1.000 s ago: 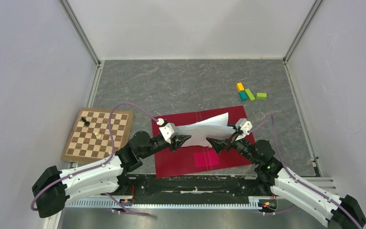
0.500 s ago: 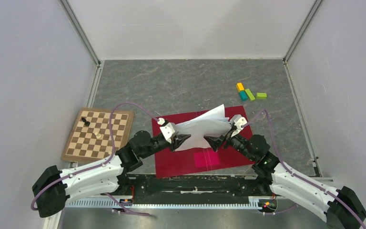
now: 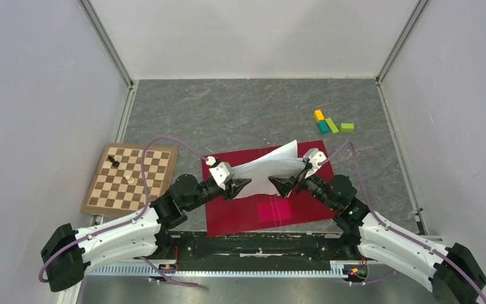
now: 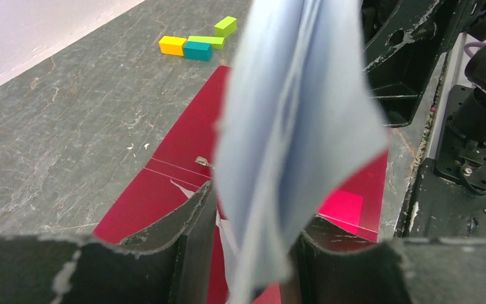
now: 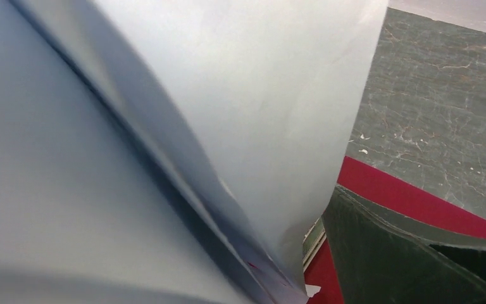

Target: Put the files into the folder

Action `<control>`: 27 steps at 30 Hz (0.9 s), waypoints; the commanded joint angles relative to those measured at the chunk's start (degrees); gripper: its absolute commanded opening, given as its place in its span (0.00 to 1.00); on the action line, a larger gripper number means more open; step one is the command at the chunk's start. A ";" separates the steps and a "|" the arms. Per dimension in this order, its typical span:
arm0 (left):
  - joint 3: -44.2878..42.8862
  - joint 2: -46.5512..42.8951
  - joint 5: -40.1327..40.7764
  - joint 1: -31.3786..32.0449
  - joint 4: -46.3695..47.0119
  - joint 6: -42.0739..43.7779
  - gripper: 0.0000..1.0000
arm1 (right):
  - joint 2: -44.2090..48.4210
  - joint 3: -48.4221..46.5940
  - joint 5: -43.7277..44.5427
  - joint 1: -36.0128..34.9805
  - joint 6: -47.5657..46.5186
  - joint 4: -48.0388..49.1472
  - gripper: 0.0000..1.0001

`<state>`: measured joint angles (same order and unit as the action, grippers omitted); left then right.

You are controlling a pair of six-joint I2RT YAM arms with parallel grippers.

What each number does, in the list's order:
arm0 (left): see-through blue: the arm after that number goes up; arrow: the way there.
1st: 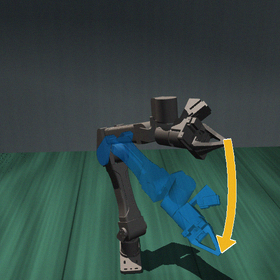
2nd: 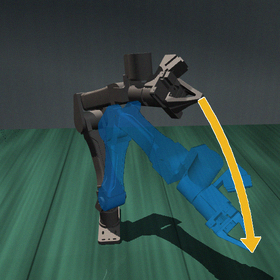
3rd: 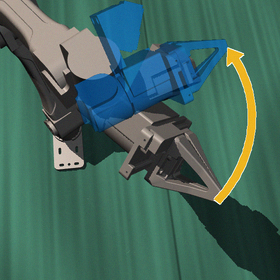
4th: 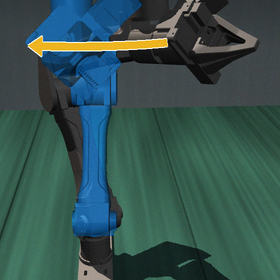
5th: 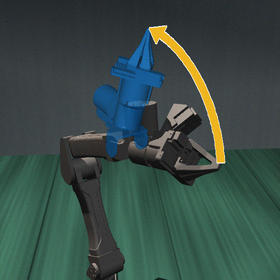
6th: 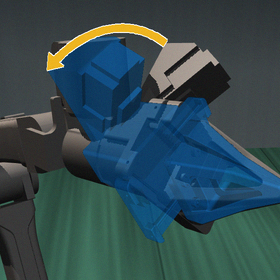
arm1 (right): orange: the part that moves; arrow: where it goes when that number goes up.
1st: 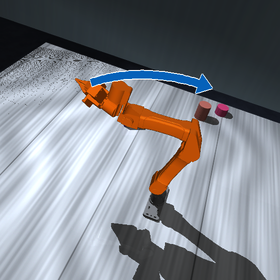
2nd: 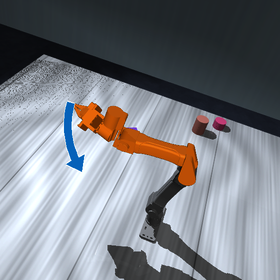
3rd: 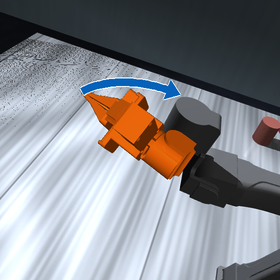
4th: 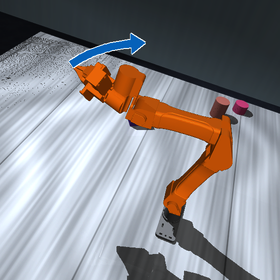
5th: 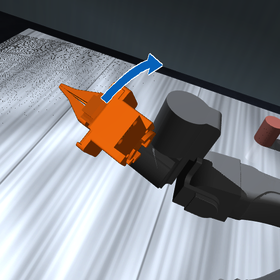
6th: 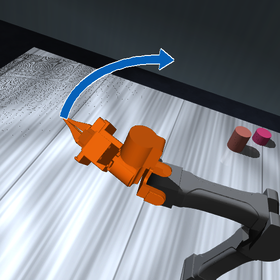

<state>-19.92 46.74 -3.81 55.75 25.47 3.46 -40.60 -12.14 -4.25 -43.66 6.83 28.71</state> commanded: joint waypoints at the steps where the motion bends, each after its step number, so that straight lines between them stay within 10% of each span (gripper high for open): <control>1: -1.18 -0.40 1.02 0.24 0.39 -1.53 0.44 | -1.30 -2.85 -1.55 -0.20 -0.12 2.95 0.95; 19: -0.47 1.06 1.65 0.19 2.76 -2.15 0.49 | -4.28 -3.21 -2.03 -0.55 0.79 4.55 0.96; 27: -2.25 4.50 -1.40 0.21 2.81 -1.63 0.22 | -4.55 -3.37 -2.06 -0.56 0.91 4.80 0.96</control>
<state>-19.94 49.52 -3.51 55.75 25.89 2.79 -45.12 -13.06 -6.20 -44.03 7.53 30.39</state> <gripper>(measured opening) 0.284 0.959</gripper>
